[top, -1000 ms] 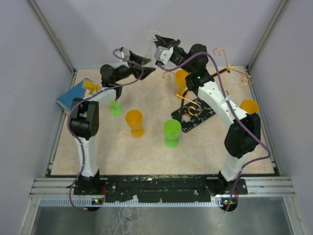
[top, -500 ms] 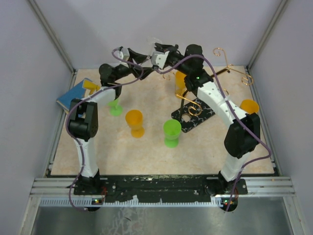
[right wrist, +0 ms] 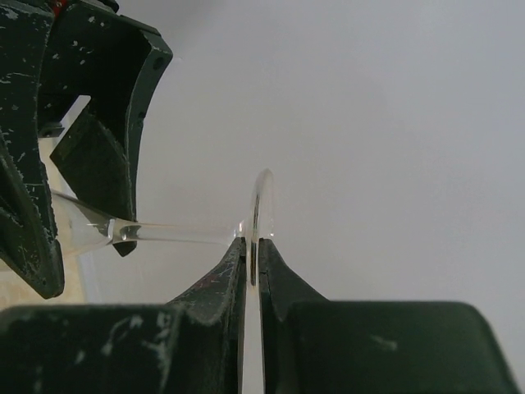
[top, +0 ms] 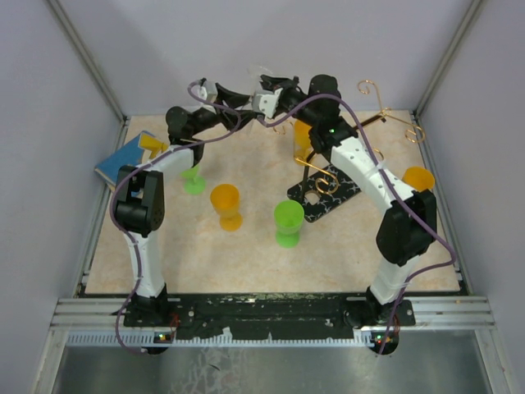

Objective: Place the wine glass upside down on the wine glass rack
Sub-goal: Move the wine rack to the center of the board.

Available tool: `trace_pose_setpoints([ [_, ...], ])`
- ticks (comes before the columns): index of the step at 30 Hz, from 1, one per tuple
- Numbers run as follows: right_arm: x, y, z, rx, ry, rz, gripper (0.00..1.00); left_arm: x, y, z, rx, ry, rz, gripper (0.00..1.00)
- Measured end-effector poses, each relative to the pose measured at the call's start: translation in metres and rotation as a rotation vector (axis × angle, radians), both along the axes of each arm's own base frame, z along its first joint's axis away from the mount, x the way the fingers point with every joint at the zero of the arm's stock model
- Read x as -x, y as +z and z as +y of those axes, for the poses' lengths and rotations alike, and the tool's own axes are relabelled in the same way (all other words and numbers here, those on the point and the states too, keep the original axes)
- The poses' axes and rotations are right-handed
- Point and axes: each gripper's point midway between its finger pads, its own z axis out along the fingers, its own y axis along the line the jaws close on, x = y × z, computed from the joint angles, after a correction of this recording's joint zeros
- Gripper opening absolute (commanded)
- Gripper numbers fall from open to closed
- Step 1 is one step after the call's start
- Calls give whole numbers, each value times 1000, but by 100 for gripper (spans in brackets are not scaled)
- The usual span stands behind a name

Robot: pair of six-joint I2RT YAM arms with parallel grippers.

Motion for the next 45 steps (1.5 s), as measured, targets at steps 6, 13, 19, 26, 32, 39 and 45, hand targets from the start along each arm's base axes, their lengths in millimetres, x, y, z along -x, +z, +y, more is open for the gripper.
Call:
trace_pose_setpoints([
  [6,5,-4,6,34,4,-7,0,0,-2,0,-5,0,2,57],
  [13,9,-12,14,84,2,-19,0,-1,-2,-1,-11,-1,6,53],
  [19,7,-15,13,106,-15,-22,0,-2,-4,-1,-18,4,4,35],
  [26,7,-18,12,114,-22,-21,8,-5,-7,-1,-28,12,4,29],
  [32,8,-19,13,104,-22,-27,24,-5,-8,-1,-31,12,12,20],
  [39,11,-15,10,65,-30,-22,36,-7,-5,0,-23,20,11,14],
  [45,21,-6,1,19,-43,-18,44,-10,0,1,-11,33,9,8],
])
